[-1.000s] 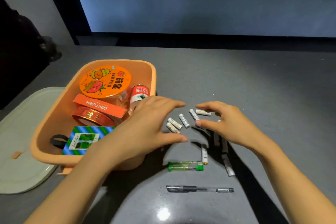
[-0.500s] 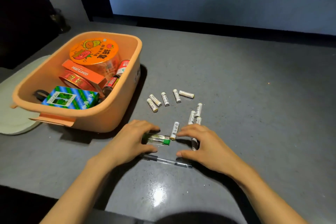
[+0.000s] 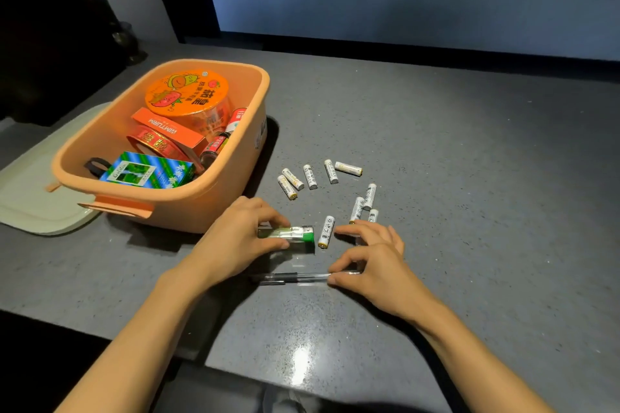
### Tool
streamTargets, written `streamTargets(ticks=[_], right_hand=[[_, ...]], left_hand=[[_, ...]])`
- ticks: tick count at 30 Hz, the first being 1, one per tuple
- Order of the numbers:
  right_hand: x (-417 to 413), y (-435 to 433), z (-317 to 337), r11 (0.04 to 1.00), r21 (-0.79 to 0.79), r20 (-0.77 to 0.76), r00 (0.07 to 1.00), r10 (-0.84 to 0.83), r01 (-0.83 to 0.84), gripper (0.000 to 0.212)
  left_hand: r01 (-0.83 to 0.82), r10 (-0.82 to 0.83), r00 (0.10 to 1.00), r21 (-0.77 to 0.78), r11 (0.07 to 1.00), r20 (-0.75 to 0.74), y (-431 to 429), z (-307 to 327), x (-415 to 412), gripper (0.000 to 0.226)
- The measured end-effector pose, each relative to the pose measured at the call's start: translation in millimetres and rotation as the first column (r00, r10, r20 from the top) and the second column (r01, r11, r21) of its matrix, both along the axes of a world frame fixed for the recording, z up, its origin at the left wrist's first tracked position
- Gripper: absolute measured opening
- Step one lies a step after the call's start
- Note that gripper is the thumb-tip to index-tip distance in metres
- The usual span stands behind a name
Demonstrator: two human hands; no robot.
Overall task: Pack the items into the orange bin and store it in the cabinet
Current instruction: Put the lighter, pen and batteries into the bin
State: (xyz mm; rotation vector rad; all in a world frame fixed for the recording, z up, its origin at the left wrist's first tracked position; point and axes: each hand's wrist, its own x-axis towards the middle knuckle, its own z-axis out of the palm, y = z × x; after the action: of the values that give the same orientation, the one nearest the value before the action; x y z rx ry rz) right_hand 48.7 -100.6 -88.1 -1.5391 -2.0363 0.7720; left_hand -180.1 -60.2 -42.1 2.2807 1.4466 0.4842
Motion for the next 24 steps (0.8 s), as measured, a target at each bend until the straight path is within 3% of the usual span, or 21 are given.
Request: streamTargets(ticks=[5, 9, 13, 18, 24], right_hand=[[10, 22, 39, 0.996, 0.022, -0.071, 0.994, -0.081, 0.083, 0.016], [9, 46, 82, 0.985, 0.054, -0.268, 0.953, -0.142, 0.162, 0.016], [-16, 77, 113, 0.964, 0.119, -0.329, 0.925, -0.188, 0.238, 0.008], [-81, 112, 127, 0.921, 0.200, -0.273, 0.921, -0.277, 0.336, 0.006], [-147, 144, 114, 0.821, 0.311, -0.103, 0.876, -0.472, 0.479, 0.013]], left_hand=[[-0.028, 0.013, 0.994, 0.147, 0.989, 0.105, -1, 61, -9, 0.026], [-0.130, 0.126, 0.991, 0.227, 0.965, 0.033, 15, 100, -48, 0.027], [-0.201, 0.213, 0.977, 0.255, 0.946, -0.020, 40, 113, -93, 0.027], [-0.177, 0.194, 0.980, 0.283, 0.943, -0.034, 76, 110, -140, 0.027], [-0.028, 0.041, 0.998, 0.277, 0.960, -0.043, 128, 104, -179, 0.028]])
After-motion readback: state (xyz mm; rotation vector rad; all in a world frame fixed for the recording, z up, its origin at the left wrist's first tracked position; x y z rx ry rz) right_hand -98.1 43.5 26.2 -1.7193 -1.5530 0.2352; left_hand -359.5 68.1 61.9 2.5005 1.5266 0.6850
